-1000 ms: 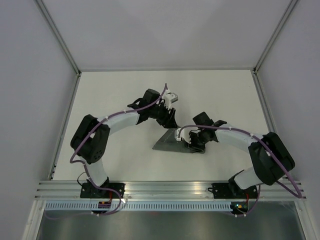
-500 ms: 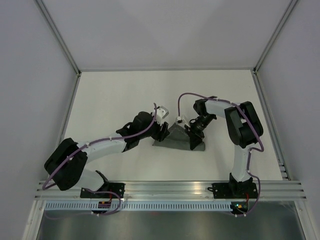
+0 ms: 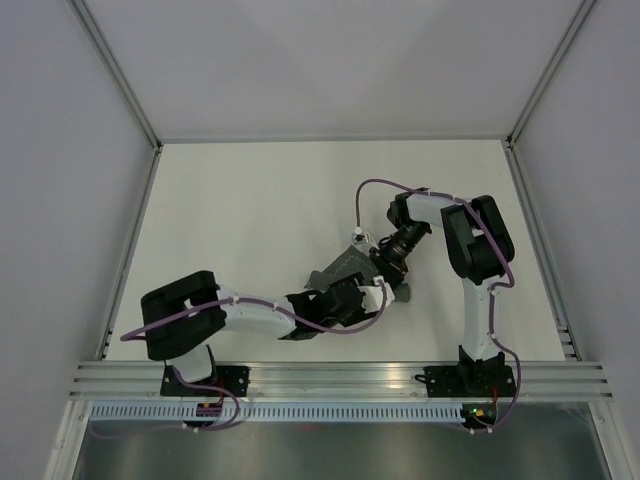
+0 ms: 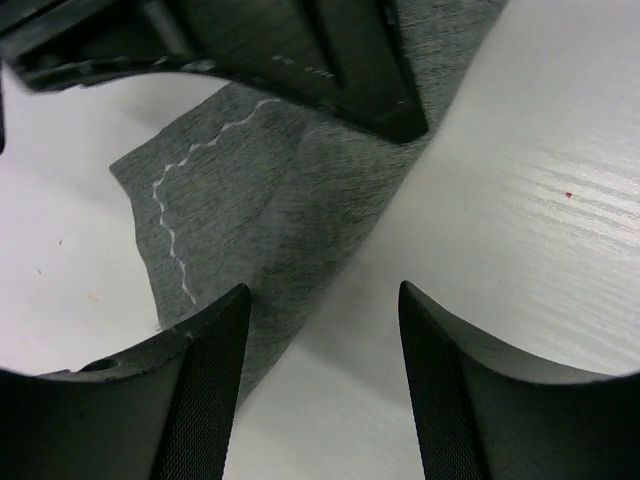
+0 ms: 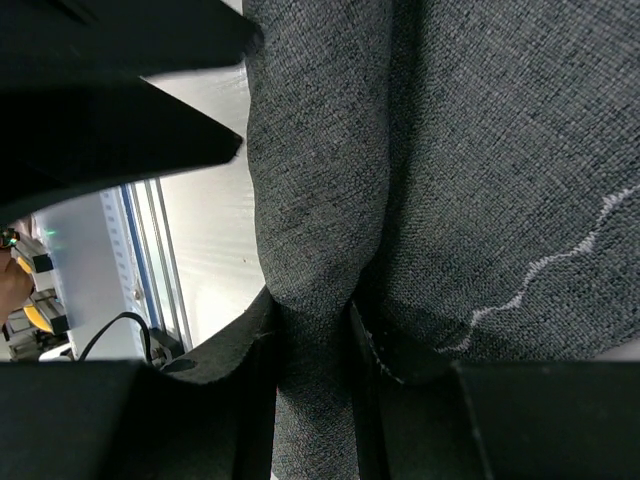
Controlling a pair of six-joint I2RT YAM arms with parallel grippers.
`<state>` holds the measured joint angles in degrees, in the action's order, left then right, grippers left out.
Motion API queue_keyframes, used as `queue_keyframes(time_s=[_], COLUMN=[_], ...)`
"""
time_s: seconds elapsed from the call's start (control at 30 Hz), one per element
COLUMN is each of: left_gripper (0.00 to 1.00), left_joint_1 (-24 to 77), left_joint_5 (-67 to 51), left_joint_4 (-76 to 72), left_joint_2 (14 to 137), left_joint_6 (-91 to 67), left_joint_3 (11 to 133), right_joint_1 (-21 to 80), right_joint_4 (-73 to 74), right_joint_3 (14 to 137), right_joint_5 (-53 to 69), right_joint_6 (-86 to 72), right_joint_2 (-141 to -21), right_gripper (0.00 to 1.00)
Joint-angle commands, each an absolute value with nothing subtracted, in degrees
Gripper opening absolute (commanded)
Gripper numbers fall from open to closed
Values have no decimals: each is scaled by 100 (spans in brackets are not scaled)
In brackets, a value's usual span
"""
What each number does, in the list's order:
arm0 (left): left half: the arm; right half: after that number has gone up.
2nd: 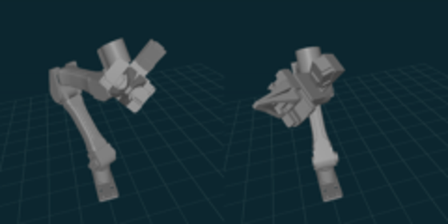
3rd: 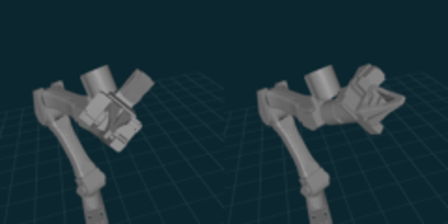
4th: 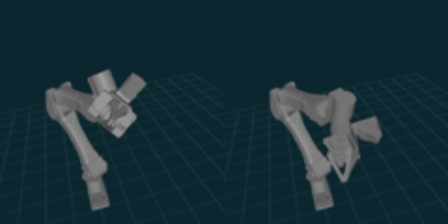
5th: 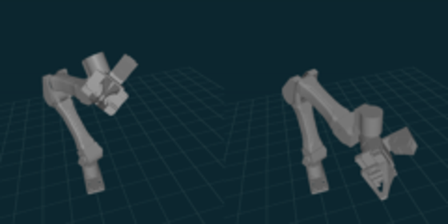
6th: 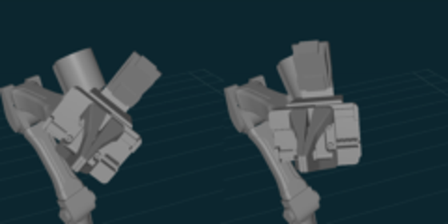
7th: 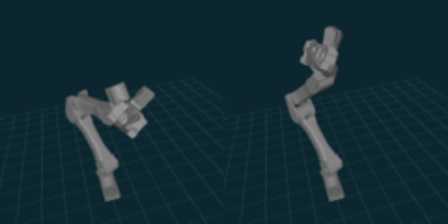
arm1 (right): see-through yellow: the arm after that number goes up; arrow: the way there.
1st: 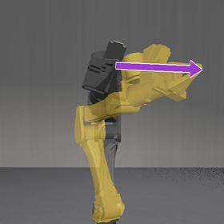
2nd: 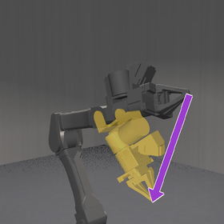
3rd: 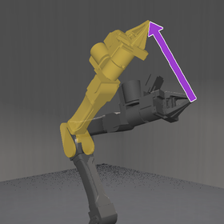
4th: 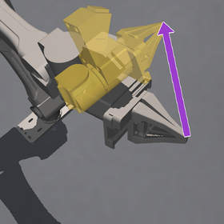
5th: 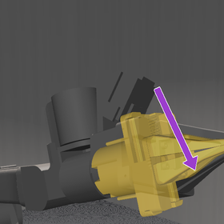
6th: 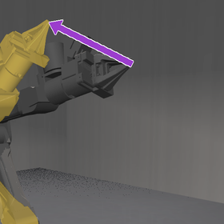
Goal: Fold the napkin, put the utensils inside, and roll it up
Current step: Roll the napkin with the utensil
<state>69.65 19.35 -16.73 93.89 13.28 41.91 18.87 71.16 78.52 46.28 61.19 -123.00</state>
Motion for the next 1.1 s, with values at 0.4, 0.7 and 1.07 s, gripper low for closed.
queue_keyframes(time_s=[0.4,0.7,1.07], left_gripper=[68,26,8], left_joint_1=[7313,7269,7005], left_joint_5=[2927,1987,933], left_joint_4=[-2540,-1698,-1064], left_joint_2=[10582,10845,10837], left_joint_6=[3085,2760,2347], left_joint_3=[4764,4878,4992], right_joint_1=[1837,1819,1740], right_joint_4=[6442,6460,6653], right_joint_3=[7901,8016,8138], right_joint_5=[3894,3920,4166], right_joint_6=[6363,6293,6074], right_joint_2=[-12841,-12815,-11892], right_gripper=[19,30,70])
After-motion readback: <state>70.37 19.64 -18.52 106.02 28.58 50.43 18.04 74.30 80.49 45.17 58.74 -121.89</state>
